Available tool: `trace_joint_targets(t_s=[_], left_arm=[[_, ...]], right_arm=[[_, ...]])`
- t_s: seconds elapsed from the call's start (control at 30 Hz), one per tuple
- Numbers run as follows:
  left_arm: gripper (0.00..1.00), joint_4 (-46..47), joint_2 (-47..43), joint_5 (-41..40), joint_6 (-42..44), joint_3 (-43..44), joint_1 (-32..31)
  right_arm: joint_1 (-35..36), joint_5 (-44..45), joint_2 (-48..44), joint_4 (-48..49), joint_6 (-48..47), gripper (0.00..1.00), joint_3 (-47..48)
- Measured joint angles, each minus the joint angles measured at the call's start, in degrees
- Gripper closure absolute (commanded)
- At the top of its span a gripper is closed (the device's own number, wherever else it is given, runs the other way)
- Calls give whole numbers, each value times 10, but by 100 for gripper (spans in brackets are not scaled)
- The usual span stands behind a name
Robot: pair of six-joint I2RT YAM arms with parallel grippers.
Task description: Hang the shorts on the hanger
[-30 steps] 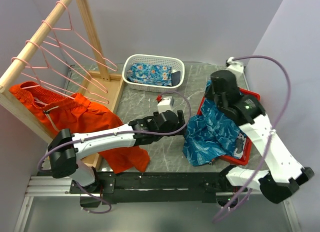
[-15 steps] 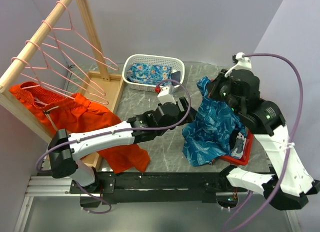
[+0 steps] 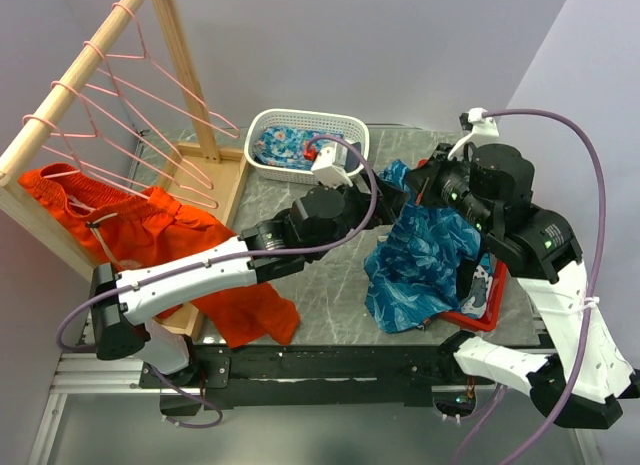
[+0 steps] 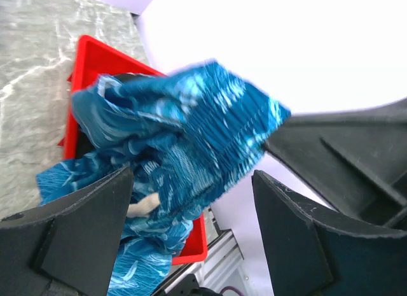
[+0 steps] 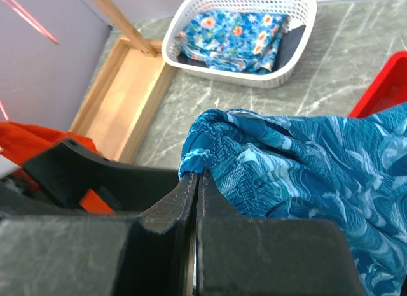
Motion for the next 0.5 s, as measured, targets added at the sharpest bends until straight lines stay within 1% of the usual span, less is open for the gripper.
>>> trace_joint_targets(t_s=[0.07, 0.27, 0.5], left_arm=[[19, 8, 6, 3, 7, 5, -4], [24, 26, 41, 18, 22, 5, -16], [29, 56, 52, 36, 33, -23, -20]], right_arm=[[0, -4, 8, -2, 0, 100, 14], [0, -14, 25, -13, 2, 100, 65], [0, 3, 31, -36, 7, 100, 129]])
